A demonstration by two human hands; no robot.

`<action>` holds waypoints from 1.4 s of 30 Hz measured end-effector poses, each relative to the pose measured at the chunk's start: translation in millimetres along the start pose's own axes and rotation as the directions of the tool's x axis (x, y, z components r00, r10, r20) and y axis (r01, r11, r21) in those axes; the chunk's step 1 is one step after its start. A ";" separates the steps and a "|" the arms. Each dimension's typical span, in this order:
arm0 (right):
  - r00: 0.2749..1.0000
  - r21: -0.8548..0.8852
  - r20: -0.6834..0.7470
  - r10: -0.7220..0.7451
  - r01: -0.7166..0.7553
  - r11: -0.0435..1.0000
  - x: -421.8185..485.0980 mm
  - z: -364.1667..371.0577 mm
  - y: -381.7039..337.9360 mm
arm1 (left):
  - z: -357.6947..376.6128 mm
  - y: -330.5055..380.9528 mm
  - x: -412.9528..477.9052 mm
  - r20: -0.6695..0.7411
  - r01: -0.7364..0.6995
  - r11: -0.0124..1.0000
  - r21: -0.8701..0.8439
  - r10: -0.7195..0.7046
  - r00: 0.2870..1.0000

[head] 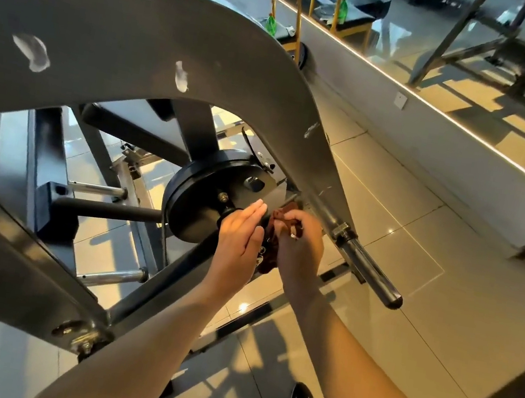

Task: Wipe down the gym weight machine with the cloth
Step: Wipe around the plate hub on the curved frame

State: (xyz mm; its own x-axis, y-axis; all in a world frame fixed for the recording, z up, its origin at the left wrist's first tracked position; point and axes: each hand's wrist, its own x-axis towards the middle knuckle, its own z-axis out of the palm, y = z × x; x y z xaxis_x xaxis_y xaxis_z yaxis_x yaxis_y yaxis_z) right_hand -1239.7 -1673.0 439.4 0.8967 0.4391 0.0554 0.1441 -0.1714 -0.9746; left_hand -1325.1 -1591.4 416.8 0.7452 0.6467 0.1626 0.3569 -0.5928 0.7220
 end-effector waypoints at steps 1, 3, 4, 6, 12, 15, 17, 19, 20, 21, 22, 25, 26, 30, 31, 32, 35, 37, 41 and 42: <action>0.997 0.049 0.036 0.075 -0.077 0.996 5.7 -1.7 -0.6 | -0.6 -0.2 -0.5 0.008 0.000 1.000 -0.001 0.000 1.000; 0.969 0.206 0.033 0.246 -0.247 0.947 21.3 -5.2 0.7 | -2.6 0.5 -1.0 0.024 0.005 1.000 -0.019 -0.005 1.000; 0.946 0.278 -0.022 0.323 -0.305 0.911 30.0 -6.9 2.4 | -3.2 1.1 -1.6 0.028 0.011 0.999 -0.035 -0.010 1.000; 0.892 0.374 -0.100 0.441 -0.377 0.847 39.6 -10.0 1.1 | -4.5 2.3 -2.0 0.036 0.021 0.998 -0.061 -0.019 0.999; 0.999 0.089 0.017 0.037 -0.039 0.995 0.1 4.7 -7.3 | -4.2 -1.3 -2.8 0.038 0.023 0.995 -0.100 -0.020 0.999; 1.000 0.071 0.011 0.011 -0.012 0.997 6.5 7.8 -2.0 | -5.4 -4.3 -1.8 0.046 0.026 0.995 -0.100 -0.022 0.999; 0.981 0.196 -0.066 0.184 -0.168 0.966 20.8 5.9 3.6 | -4.9 -5.4 -1.1 0.057 0.022 0.995 -0.100 -0.016 0.998; 0.923 0.325 -0.141 0.359 -0.299 0.897 33.4 1.7 10.2 | -3.5 -6.3 -0.9 0.058 0.010 0.996 -0.089 -0.005 0.998; 0.901 0.359 -0.146 0.408 -0.336 0.871 35.6 1.2 10.5 | -2.9 -7.1 -0.9 0.061 0.006 0.997 -0.082 -0.001 0.998; 0.893 0.369 -0.139 0.428 -0.354 0.859 35.4 1.9 8.4 | -2.9 -7.4 -0.4 0.060 0.004 0.997 -0.079 0.000 0.998; 0.899 0.350 -0.130 0.419 -0.354 0.867 32.8 3.3 5.8 | -3.2 -8.8 0.3 0.056 -0.003 0.997 -0.076 0.007 0.998; 0.970 0.201 -0.098 0.223 -0.200 0.959 16.4 9.9 -2.2 | -2.9 -11.9 0.0 0.055 -0.040 0.996 -0.075 0.044 0.997; 0.978 0.157 -0.096 0.186 -0.170 0.973 14.0 11.8 -1.4 | -3.6 -12.0 -0.5 0.058 -0.042 0.996 -0.078 0.046 0.997; 0.886 0.323 -0.157 0.436 -0.371 0.871 30.7 8.1 8.6 | -6.3 -10.7 -0.3 0.059 -0.054 0.995 -0.085 0.059 0.997; 0.858 0.356 -0.141 0.493 -0.421 0.834 34.3 7.3 13.3 | -6.8 -9.9 -0.4 0.058 -0.061 0.994 -0.090 0.067 0.996; 0.854 0.353 -0.119 0.506 -0.440 0.826 34.8 7.9 17.0 | -7.1 -9.7 -0.2 0.061 -0.066 0.994 -0.091 0.072 0.996; 0.935 0.250 -0.057 0.351 -0.327 0.911 18.1 14.1 15.4 | -5.9 -13.8 0.2 0.070 -0.059 0.995 -0.085 0.065 0.995; 0.982 0.125 -0.054 0.180 -0.172 0.977 10.7 12.5 10.1 | -4.7 -15.4 0.3 0.078 -0.056 0.996 -0.070 0.061 0.995; 0.919 0.246 -0.183 0.349 -0.301 0.921 25.7 13.4 2.9 | -9.5 -12.2 1.4 0.103 -0.064 0.996 -0.068 0.071 0.992; 0.877 0.349 -0.170 0.449 -0.372 0.860 28.5 13.5 1.2 | -11.1 -10.6 1.6 0.110 -0.063 0.995 -0.072 0.071 0.991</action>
State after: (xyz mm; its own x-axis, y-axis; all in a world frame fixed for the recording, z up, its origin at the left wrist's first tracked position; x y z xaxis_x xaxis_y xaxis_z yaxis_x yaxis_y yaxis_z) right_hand -1219.6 -1648.8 436.9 0.9226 0.1584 -0.3517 -0.3558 -0.0027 -0.9345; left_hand -1334.0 -1578.7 416.8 0.8263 0.5460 0.1383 0.2673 -0.5962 0.7571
